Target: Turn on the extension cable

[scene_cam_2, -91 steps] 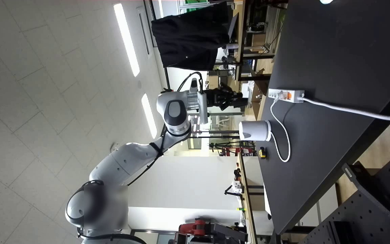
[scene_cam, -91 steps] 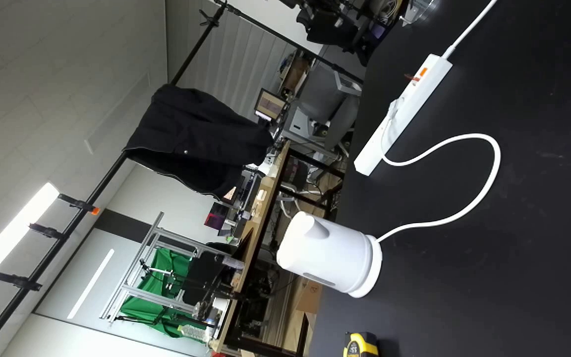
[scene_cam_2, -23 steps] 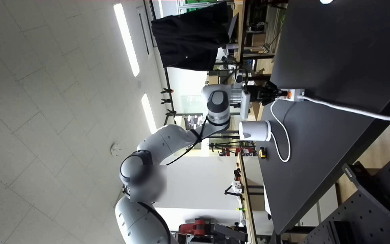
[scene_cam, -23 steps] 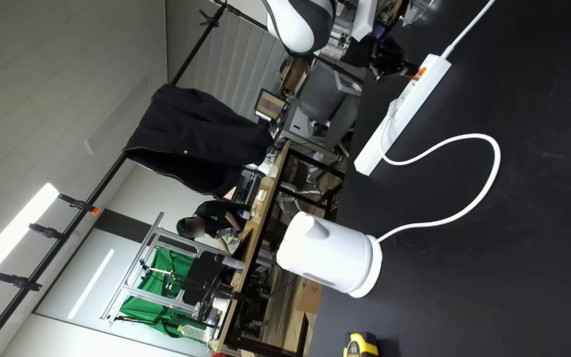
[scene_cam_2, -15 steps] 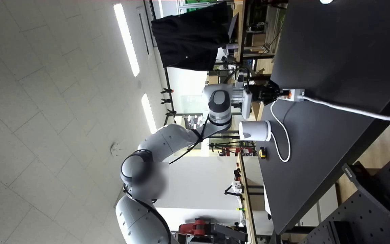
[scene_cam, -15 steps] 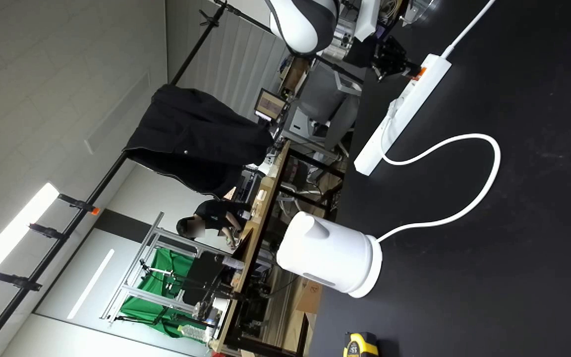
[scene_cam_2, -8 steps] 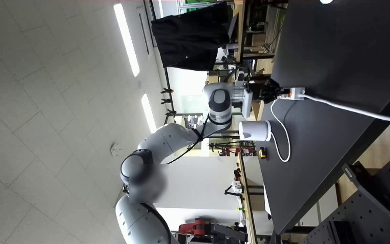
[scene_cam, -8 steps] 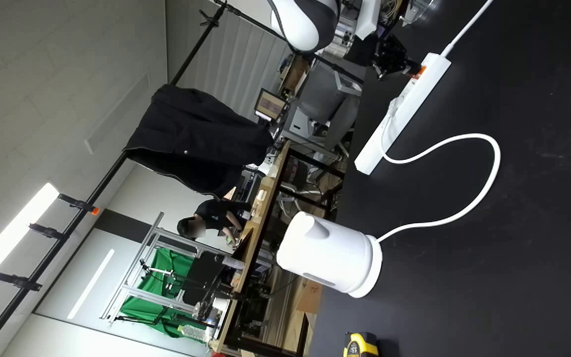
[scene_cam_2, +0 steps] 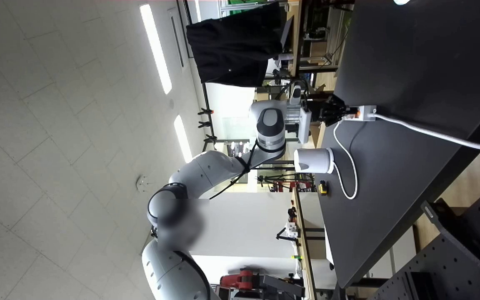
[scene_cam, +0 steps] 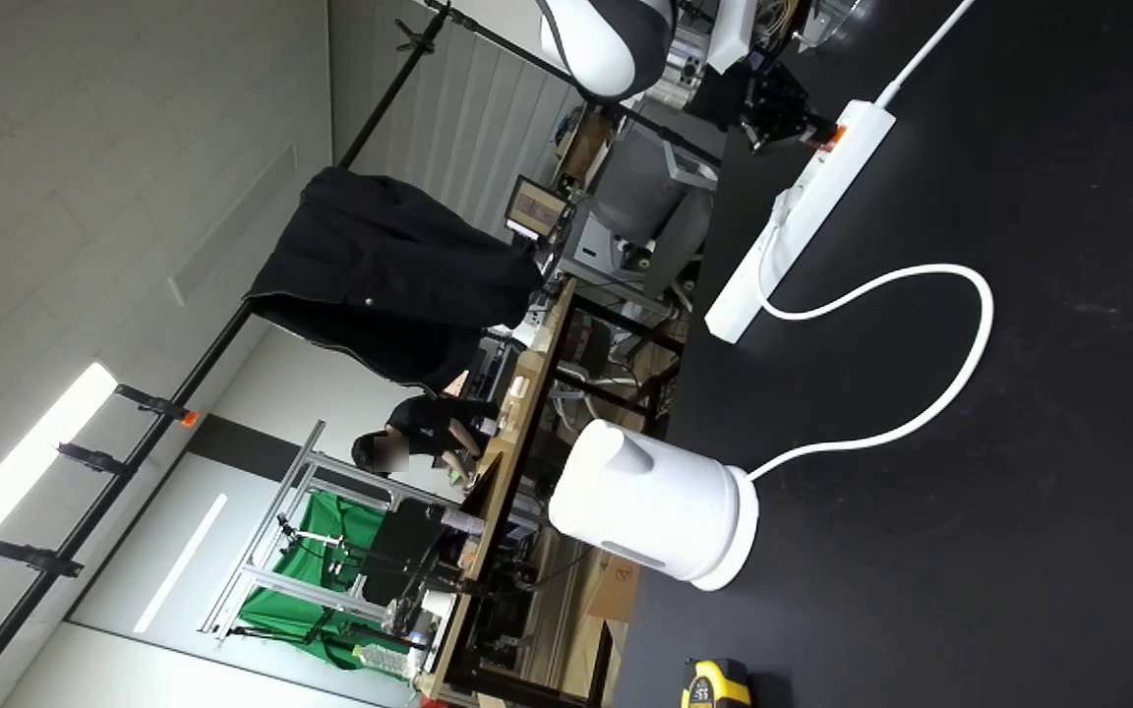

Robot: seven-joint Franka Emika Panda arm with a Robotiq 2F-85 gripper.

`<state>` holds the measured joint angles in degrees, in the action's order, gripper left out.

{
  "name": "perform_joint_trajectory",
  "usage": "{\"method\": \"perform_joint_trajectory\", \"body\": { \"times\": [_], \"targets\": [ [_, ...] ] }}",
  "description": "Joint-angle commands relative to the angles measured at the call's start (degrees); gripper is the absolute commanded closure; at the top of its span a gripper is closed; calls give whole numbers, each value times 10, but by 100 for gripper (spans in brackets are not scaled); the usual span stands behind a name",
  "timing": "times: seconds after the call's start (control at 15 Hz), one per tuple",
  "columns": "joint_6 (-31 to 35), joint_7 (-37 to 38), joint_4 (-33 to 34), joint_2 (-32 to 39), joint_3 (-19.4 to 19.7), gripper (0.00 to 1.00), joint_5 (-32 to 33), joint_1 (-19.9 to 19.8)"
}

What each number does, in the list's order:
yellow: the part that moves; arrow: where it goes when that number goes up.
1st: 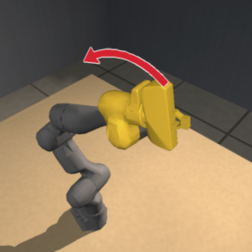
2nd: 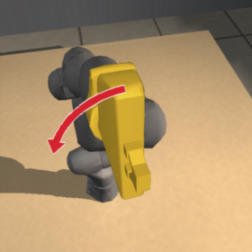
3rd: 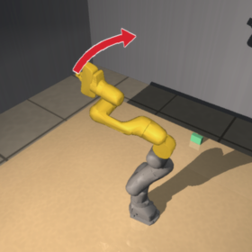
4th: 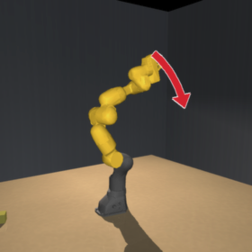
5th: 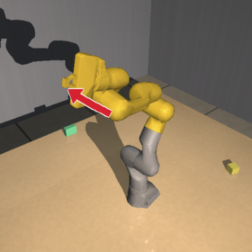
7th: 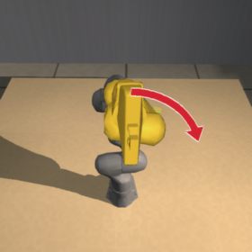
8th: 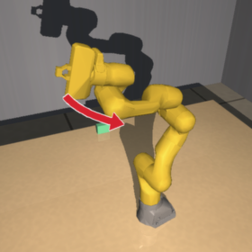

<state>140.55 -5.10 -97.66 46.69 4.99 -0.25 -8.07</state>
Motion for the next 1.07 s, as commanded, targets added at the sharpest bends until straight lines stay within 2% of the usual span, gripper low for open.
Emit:
{"method": "perform_joint_trajectory", "body": {
  "times": [0.0, 1.0],
  "targets": [
    [-1, 2, 2, 1, -3, 99, 4, -3],
    [0, 6, -4, -5, 2, 100, 10, 1]
  ]
}}
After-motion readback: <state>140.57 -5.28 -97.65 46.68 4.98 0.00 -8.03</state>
